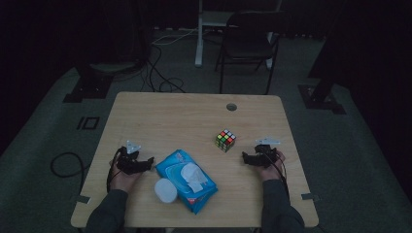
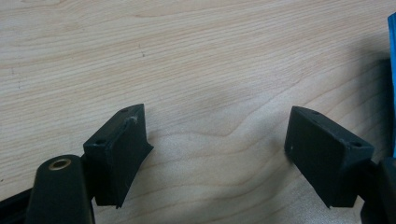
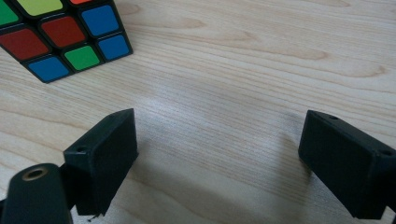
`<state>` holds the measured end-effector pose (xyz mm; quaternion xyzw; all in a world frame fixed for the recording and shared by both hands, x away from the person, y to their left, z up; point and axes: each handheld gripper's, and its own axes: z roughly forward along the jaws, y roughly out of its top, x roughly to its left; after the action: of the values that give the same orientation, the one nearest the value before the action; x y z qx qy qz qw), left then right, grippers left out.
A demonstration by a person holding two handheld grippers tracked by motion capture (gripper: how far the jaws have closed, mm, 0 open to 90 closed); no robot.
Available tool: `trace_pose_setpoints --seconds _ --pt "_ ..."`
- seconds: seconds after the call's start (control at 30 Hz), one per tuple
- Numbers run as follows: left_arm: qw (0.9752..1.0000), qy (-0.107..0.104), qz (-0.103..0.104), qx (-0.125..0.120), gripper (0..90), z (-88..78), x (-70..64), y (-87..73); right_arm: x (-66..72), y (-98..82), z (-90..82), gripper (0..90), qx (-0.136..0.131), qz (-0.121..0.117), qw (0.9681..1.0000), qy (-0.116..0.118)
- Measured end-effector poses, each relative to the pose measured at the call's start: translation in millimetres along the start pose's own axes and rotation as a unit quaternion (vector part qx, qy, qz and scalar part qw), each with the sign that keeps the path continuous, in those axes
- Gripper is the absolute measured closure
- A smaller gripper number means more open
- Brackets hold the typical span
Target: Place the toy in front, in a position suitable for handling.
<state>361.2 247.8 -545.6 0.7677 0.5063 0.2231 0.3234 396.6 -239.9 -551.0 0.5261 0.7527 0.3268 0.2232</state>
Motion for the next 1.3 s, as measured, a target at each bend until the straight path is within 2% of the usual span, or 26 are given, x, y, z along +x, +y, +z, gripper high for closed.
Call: trace_pose_setpoints --seconds 0.3,0.43,0.53,0.63,0.83,0.87,1.07,1.3 --pt "1.0 -0.005 0.003 0.007 30.5 -7.0 -3.5 -2.8 0.9 -1.7 -2.1 13.7 -0.001 -0.003 1.0 0.003" --pt "0.9999 -0.007 -0.002 0.008 33.3 -8.2 -2.9 -2.6 1.0 -1.8 -2.2 13.7 -0.001 -0.003 1.0 0.003" --pt "0.9997 -0.022 -0.011 0.007 36.2 -10.4 -1.8 -2.8 1.1 -2.0 -2.3 13.8 -0.002 -0.004 1.0 0.003" --pt "0.9997 -0.023 -0.008 0.006 36.3 -12.5 -3.6 -2.6 1.3 -2.5 -2.9 14.6 -0.003 -0.005 1.0 0.005" --pt "0.9994 -0.028 -0.012 -0.015 36.4 -24.6 -3.9 -0.7 1.6 -3.4 -3.8 14.6 -0.003 -0.008 0.9999 0.008" --pt "0.9991 -0.033 -0.015 -0.024 36.4 -30.0 -3.4 1.2 1.8 -3.6 -4.0 14.6 -0.003 -0.008 0.9999 0.008" --pt "0.9979 -0.049 -0.017 -0.04 36.0 -40.5 -6.5 9.1 1.8 -3.6 -4.0 14.6 -0.003 -0.008 0.9999 0.008" --pt "0.9973 -0.056 0.008 -0.046 35.9 -49.9 -21.4 15.7 1.8 -3.6 -4.0 14.5 -0.003 -0.008 0.9999 0.008"
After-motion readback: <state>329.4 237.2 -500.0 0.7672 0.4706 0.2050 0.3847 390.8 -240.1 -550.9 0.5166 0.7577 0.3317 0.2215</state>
